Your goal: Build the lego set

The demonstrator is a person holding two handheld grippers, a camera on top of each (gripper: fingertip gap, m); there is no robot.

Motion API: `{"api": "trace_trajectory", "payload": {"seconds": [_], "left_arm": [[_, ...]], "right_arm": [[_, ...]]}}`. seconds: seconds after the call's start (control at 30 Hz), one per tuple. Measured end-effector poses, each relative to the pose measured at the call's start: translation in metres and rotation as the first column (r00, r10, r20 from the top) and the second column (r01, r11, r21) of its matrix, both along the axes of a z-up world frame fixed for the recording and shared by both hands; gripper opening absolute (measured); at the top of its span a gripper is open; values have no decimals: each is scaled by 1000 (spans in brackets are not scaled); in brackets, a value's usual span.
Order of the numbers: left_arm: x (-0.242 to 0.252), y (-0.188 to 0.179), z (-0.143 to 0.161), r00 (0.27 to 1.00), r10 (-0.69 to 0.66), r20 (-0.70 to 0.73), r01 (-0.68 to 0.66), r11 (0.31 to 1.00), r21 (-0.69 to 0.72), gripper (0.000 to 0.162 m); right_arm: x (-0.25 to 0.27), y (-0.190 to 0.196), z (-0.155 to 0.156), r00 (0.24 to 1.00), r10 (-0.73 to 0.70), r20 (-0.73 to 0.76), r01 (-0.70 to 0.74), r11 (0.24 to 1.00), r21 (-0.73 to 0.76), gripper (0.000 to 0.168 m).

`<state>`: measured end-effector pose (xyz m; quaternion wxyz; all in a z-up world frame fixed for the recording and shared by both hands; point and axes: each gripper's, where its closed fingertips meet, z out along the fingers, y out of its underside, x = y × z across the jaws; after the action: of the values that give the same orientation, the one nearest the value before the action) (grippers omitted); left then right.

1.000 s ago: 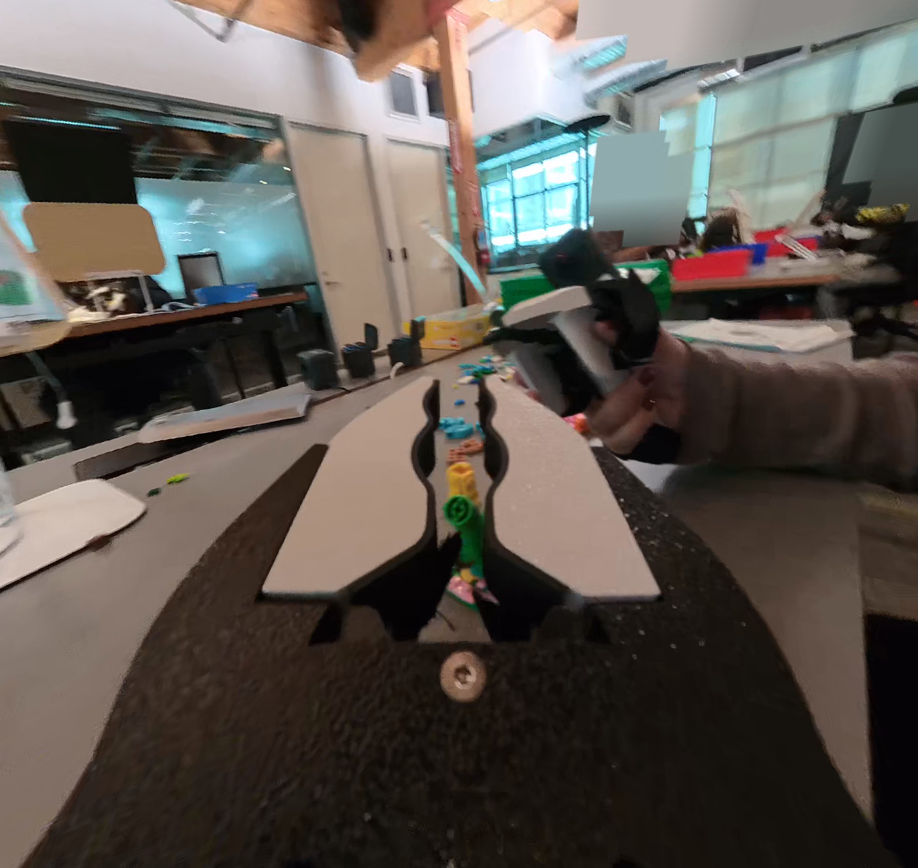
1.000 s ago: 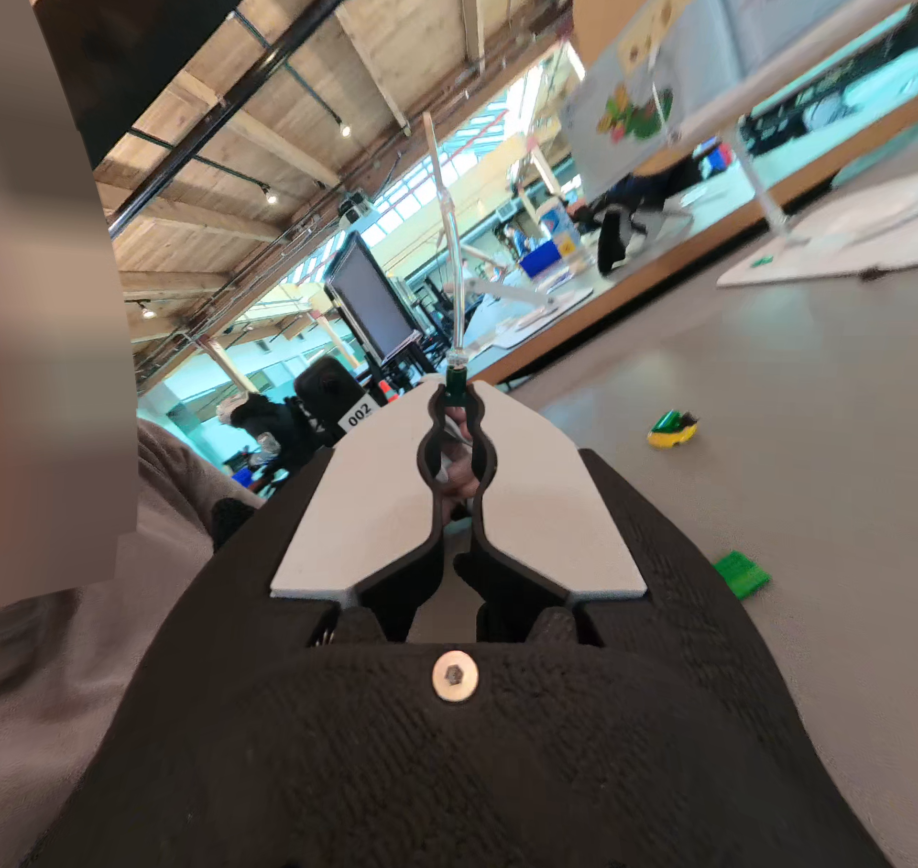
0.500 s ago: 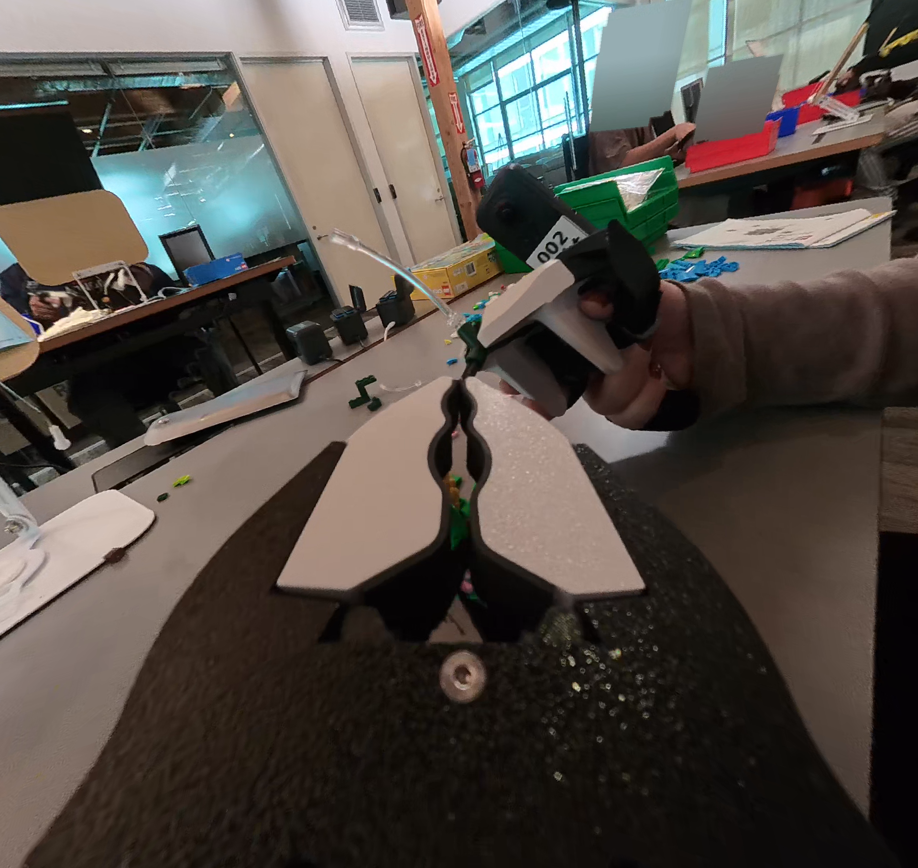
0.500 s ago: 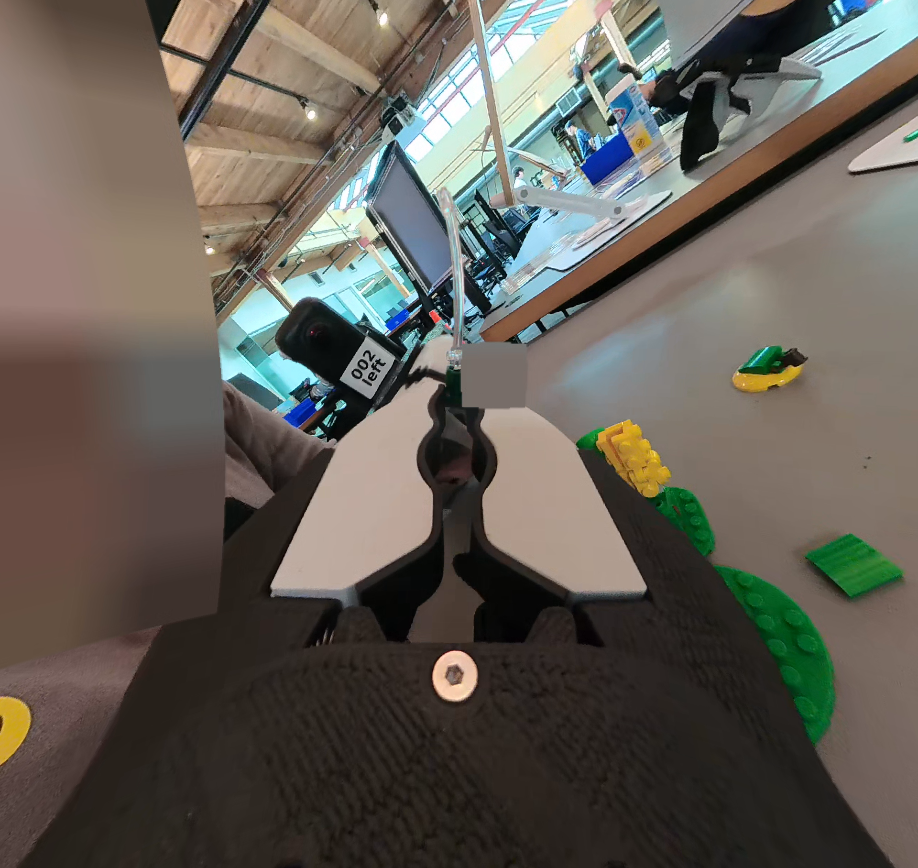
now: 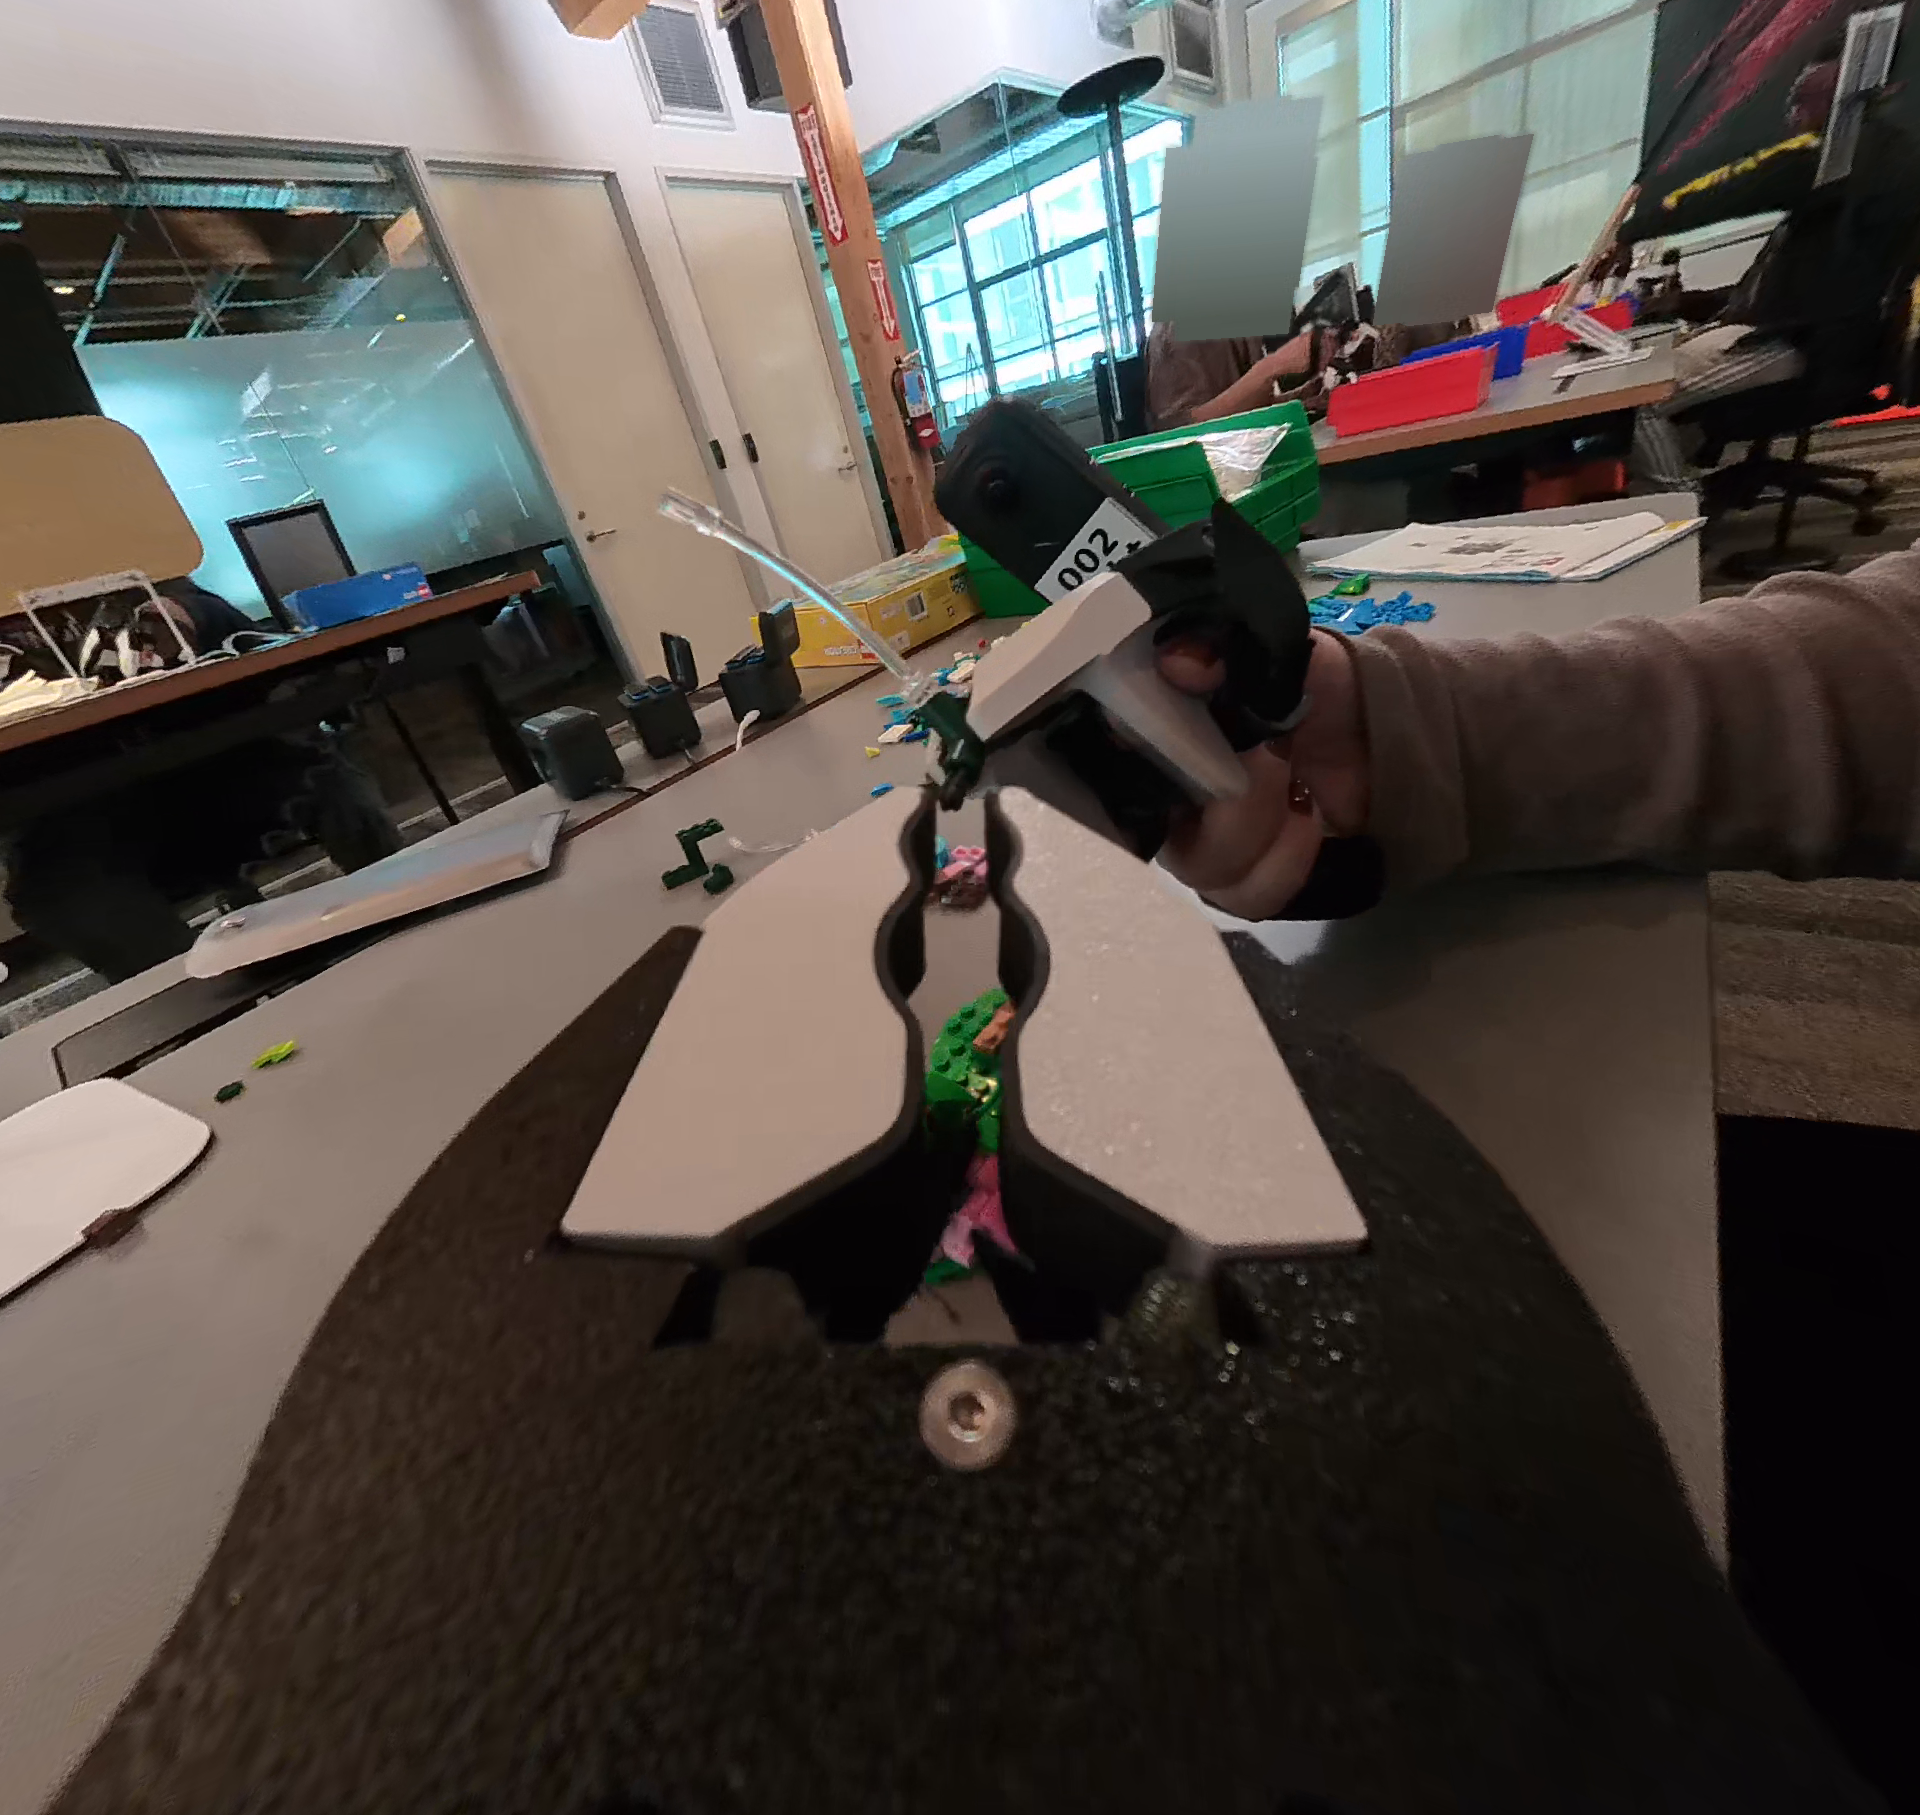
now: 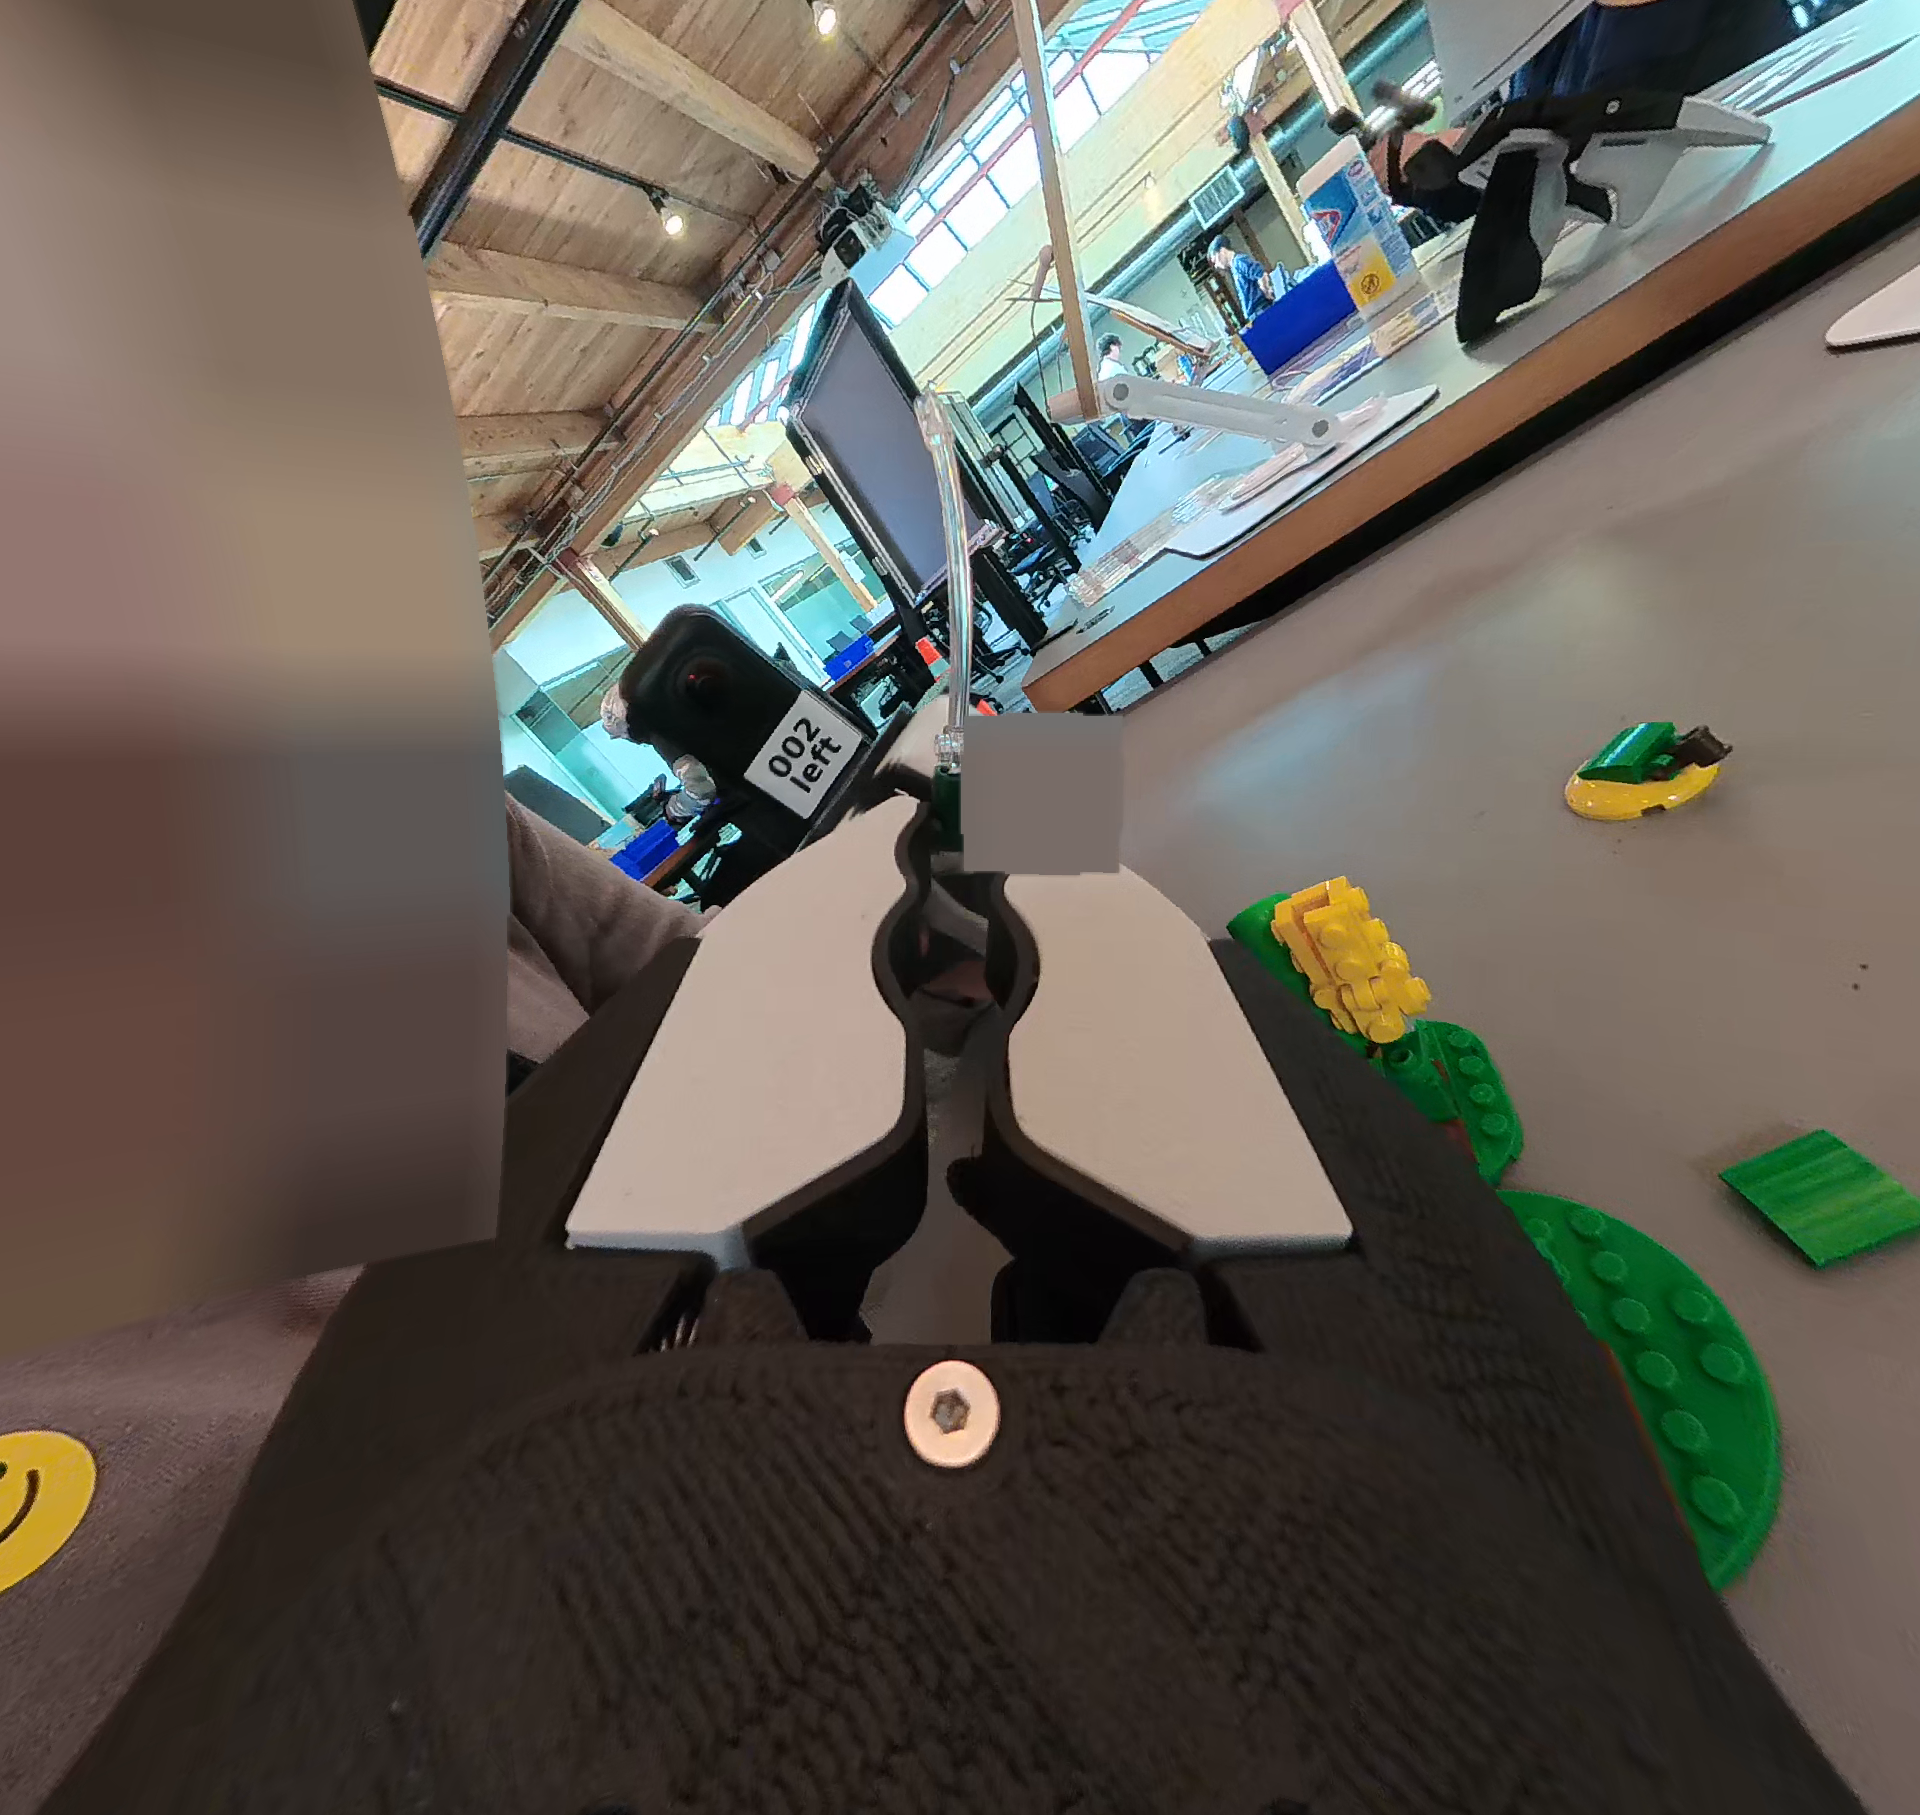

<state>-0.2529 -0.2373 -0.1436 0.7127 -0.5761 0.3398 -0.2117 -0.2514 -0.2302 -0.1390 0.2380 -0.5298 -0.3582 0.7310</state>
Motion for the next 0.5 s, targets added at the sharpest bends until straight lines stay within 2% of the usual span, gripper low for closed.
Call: {"api": "trace_trajectory", "payload": {"seconds": [0.07, 0.2, 0.27, 0.33, 0.5], "left_arm": [[-2, 1, 2, 1000, 9, 4, -9, 1000, 5, 0], [-2, 0, 2, 1000, 8, 2, -8, 1000, 7, 0], [-1, -1, 3, 1000, -4, 3, 4, 1000, 5, 8], [0, -1, 2, 1000, -8, 0, 8, 1000, 2, 2], [0, -2, 2, 1000, -12, -7, 12, 1000, 3, 4]], "right_arm": [[0, -1, 0, 1000, 4, 1, -4, 1000, -1, 5], [0, -1, 0, 1000, 8, -2, -8, 1000, -4, 5], [0, -2, -1, 1000, 13, 2, -13, 1000, -2, 5], [-1, -3, -1, 1000, 17, 3, -17, 1000, -1, 5], [0, -4, -1, 1000, 20, -1, -20, 1000, -3, 5]]}}
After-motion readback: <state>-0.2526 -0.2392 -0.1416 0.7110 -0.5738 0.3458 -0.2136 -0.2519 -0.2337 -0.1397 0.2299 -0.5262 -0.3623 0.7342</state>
